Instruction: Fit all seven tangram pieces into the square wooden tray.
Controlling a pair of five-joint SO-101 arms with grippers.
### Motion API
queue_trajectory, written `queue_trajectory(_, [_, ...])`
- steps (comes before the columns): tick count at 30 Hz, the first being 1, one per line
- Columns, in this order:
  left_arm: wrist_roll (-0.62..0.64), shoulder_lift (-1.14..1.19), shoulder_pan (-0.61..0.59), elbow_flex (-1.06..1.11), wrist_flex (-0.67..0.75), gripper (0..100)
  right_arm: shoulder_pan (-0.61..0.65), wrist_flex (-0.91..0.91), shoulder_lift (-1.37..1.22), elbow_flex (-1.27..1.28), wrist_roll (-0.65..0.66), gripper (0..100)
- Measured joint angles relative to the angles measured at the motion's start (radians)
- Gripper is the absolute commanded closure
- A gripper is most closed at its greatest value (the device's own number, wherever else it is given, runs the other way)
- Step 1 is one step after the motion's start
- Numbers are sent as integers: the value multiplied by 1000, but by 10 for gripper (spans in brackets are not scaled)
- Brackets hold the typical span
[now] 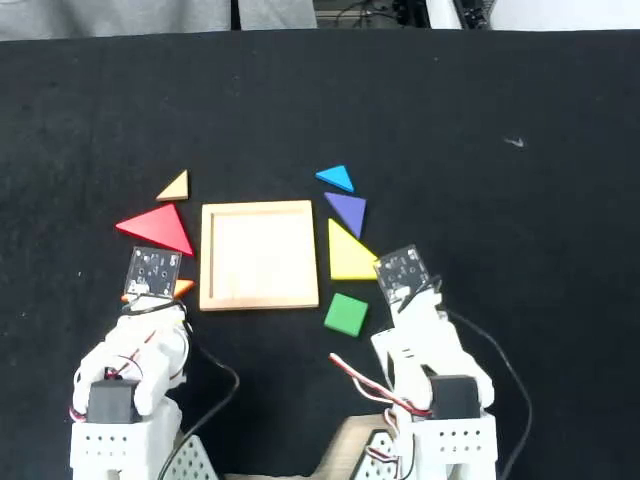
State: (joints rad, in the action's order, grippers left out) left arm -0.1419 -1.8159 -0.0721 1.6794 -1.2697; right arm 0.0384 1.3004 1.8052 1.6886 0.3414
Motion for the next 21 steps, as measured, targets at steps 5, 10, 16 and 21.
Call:
queue_trajectory(5, [0, 0, 0, 0, 0, 970, 0, 0, 0, 0, 0, 983])
queue_trajectory(10, [0, -2, -69, -110, 48, 966, 0, -8, 0, 0, 0, 983])
queue_trajectory(16, [-3, -2, -133, -298, 60, 966, 0, -322, 0, 0, -2, 982])
queue_trajectory(21, [-120, -2, -133, -371, 63, 966, 0, -671, 0, 0, -2, 982])
